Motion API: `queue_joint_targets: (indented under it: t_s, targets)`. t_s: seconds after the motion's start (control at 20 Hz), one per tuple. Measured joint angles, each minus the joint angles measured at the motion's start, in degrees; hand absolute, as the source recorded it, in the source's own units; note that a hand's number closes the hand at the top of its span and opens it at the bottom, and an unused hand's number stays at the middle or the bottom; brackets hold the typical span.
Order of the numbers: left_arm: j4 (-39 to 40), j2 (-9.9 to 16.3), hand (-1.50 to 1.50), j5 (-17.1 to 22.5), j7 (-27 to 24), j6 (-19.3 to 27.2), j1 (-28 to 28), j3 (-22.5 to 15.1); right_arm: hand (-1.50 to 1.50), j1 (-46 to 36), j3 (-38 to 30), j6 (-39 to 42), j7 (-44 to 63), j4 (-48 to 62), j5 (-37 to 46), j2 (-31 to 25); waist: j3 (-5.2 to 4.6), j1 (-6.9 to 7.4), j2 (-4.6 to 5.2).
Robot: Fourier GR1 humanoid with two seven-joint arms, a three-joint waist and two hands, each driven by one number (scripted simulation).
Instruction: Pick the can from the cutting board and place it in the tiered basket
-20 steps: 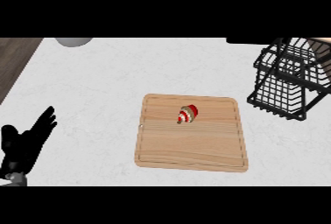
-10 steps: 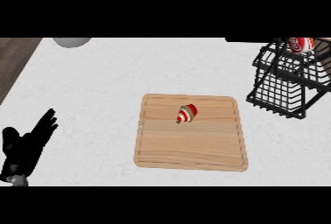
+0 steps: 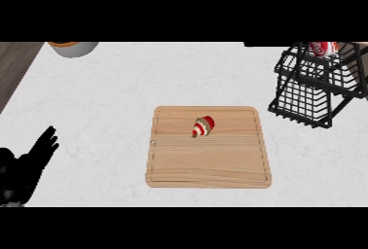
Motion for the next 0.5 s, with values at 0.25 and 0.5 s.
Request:
queue_joint_targets:
  t_s: [0.25,0.5]
  targets:
    - [0.18,-0.17,0.00,-0.23,-0.23,1.02,0.76,0.82,-1.50,3.61,-8.31,-0.42,-2.86,-4.92,-9.26,-2.47,0.06,-1.98,-0.57]
    - [0.73,-0.27,0.00,-0.03,-0.84,1.47,2.01,1.81,-1.50,10.17,-15.40,2.61,-8.08,-12.03,-18.33,-4.42,0.06,-3.87,-1.19]
